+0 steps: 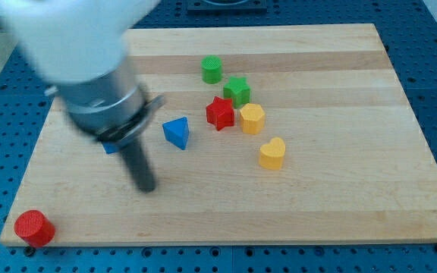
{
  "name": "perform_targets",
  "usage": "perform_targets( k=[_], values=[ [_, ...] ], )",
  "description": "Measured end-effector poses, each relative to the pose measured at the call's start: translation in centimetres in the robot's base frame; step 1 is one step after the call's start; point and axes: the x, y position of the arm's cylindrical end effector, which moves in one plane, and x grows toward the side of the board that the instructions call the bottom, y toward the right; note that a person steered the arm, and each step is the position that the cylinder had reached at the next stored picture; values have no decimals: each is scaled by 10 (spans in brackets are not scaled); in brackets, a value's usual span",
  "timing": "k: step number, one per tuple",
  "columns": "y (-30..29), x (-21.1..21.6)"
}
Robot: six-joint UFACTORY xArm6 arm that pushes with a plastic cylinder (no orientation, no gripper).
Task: Nudge the blue cube a bit down
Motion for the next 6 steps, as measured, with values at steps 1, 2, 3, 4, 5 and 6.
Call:
perform_targets(
  k=[1, 2, 3, 4, 5, 6],
  values=[
    [55, -51],
    [55, -51],
    [55, -80],
    [18, -122],
    [-24, -122],
    [-66, -122]
  ],
)
